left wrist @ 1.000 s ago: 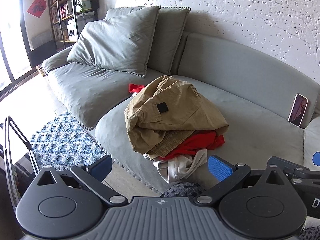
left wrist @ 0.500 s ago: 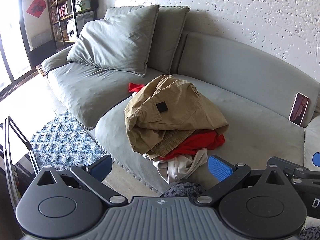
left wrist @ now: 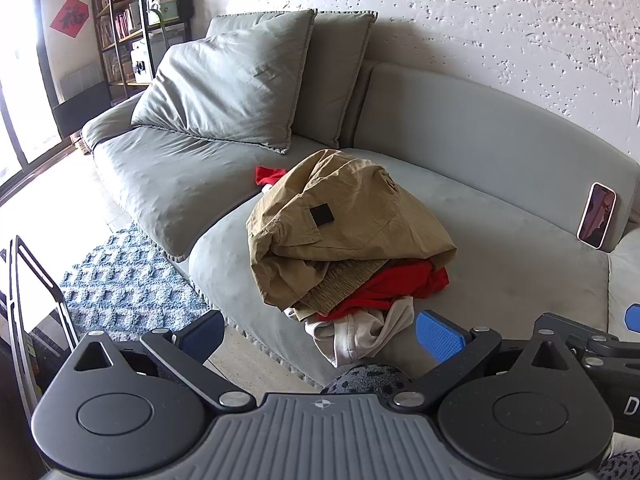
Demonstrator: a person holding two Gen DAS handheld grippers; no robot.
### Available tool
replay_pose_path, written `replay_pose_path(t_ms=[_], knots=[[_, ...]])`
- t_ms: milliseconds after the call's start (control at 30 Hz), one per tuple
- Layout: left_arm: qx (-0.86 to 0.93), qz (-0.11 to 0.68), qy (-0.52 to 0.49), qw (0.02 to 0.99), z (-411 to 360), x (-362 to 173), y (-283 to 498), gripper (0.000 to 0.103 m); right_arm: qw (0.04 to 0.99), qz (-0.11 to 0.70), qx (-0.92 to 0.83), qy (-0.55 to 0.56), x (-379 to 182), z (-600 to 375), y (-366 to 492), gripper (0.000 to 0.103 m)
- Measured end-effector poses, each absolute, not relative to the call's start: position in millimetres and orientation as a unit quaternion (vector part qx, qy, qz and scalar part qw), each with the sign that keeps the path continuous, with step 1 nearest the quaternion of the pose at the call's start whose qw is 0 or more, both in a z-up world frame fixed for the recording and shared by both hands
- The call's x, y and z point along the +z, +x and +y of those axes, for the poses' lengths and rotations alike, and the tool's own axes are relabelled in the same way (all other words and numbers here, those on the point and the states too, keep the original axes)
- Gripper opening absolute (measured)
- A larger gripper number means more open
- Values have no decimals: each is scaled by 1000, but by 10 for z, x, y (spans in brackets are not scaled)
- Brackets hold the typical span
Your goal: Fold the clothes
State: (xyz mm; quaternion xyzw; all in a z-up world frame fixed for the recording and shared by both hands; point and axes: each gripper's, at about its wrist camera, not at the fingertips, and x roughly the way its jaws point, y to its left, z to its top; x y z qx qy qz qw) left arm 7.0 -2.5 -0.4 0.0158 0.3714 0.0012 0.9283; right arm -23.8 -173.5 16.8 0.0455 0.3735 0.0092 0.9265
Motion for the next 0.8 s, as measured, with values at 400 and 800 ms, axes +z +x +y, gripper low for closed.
replay_pose_path(t_ms=[400,800], knots=[[2,372,17,928,-28,4,81,102,927,373,10,46,176,-1758,-236,103],[2,375,19,927,-37,-1,97,102,925,376,10,48,170,-1782,-215,103]])
